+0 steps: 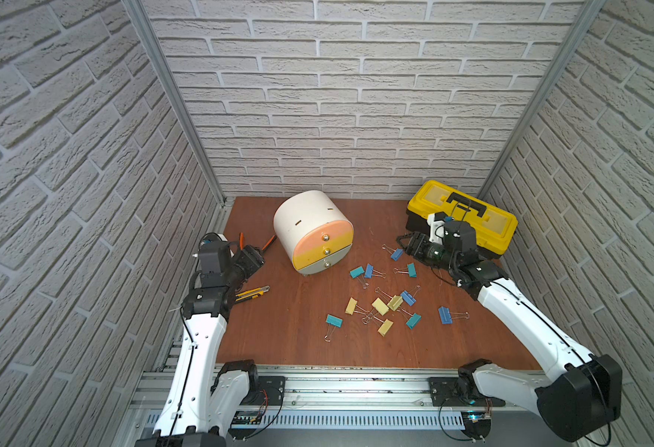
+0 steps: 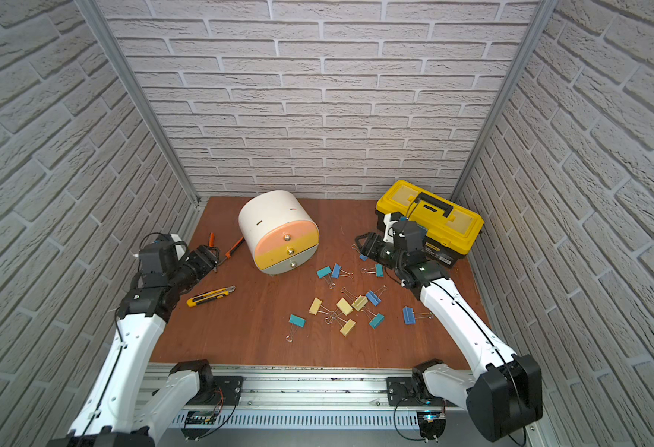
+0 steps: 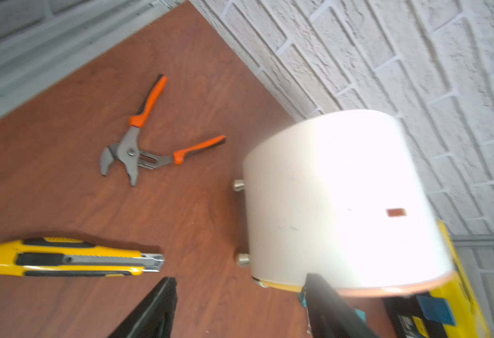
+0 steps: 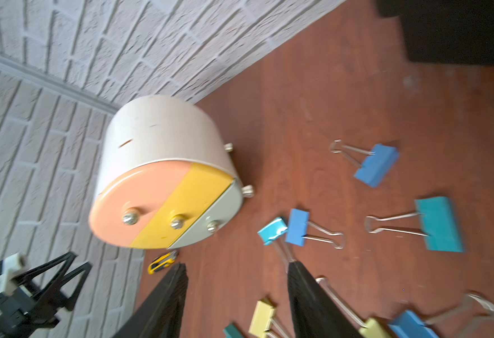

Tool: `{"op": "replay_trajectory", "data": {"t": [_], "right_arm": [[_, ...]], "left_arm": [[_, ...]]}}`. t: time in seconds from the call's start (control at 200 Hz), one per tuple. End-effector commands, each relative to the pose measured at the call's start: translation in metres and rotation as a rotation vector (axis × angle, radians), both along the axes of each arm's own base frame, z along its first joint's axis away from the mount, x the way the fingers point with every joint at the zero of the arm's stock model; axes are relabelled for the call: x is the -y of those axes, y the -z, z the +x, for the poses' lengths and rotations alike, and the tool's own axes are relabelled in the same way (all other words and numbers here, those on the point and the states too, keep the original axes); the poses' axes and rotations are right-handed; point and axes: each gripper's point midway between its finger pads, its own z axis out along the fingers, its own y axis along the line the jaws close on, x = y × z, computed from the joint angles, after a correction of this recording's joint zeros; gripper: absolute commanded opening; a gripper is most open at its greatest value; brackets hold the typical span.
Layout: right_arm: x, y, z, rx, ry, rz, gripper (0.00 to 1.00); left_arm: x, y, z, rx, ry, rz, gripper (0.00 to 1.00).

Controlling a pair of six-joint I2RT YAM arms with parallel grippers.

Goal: Put the binder clips in the drawer according to color
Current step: Open the drawer in the storage box.

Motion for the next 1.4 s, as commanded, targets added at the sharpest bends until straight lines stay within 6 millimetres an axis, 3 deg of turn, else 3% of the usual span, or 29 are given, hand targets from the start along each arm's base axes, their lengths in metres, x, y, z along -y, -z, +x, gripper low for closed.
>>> {"op": "replay_trajectory", "data": {"t": [0.0,0.23,0.33,0.535,0.775,1.395], "right_arm": [[-0.048,-0.031,0.004,0.058,-0.11,0.11,0.52],[-0.124,-0.04,0.007,0.076,-0.256,0.144,0.47],[-0.147,-0.038,0.009,0.074,-0.295,0.149,0.47],[-0.184,-0.029,0.008,0.057,-0.361,0.151,0.45],[-0.205,-0.023,0.007,0.043,-0.41,0.155,0.44],[-0.214,-0.011,0.022,0.039,-0.401,0.161,0.4]], "left_arm": [[0.03,-0.018,-0.012,0.027,0.059,-0.139,0.73],[0.06,-0.025,-0.026,0.055,0.123,-0.204,0.73],[0.061,-0.034,-0.037,0.1,0.123,-0.215,0.72],[0.054,-0.022,-0.054,0.103,0.07,-0.263,0.72],[0.043,-0.01,-0.068,0.086,0.003,-0.28,0.72],[0.04,-0.015,-0.064,0.081,-0.02,-0.276,0.71]]}}
